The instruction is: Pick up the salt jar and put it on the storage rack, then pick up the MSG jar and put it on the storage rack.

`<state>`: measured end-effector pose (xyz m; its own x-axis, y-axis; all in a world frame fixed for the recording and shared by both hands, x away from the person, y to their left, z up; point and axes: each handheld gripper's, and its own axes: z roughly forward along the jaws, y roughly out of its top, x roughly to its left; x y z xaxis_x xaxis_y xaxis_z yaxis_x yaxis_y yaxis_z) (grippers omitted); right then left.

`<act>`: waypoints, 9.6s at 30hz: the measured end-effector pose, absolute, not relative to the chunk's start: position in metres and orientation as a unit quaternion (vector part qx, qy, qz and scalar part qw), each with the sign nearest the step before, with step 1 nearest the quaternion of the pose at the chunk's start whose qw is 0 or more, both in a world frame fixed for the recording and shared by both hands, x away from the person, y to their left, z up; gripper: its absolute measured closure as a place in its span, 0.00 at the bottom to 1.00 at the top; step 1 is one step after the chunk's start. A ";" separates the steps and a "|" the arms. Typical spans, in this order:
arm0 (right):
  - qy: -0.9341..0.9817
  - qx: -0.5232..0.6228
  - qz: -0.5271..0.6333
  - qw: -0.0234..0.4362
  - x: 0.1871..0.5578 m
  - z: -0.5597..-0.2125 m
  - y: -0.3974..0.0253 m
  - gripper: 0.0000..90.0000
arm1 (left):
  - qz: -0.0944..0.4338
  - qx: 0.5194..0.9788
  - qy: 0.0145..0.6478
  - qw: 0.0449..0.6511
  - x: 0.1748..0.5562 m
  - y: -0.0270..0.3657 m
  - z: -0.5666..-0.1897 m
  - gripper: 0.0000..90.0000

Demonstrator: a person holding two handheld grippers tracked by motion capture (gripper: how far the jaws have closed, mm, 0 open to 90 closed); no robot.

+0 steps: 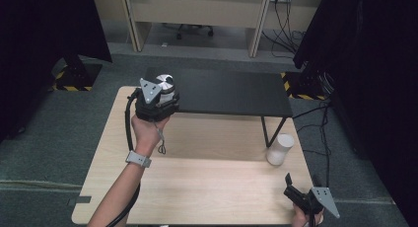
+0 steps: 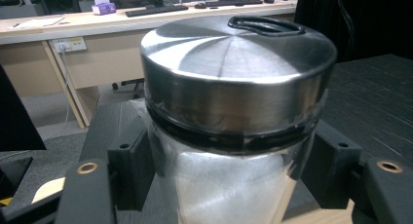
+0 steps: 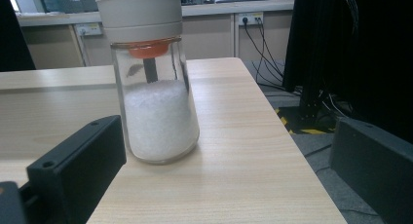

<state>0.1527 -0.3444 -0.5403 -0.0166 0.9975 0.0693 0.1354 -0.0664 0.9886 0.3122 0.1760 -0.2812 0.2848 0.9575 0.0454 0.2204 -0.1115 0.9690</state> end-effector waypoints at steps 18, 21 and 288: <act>0.526 0.542 0.474 0.452 0.154 -0.539 -0.339 0.00 | 0.372 0.638 0.476 0.477 0.370 0.172 -0.283 0.34; 0.528 0.540 0.472 0.454 0.154 -0.539 -0.339 0.00 | 0.374 0.638 0.476 0.475 0.376 0.171 -0.284 0.34; 0.590 0.502 0.486 0.406 0.253 -0.478 -0.324 0.33 | 0.400 0.587 0.583 0.394 0.172 0.303 -0.501 0.00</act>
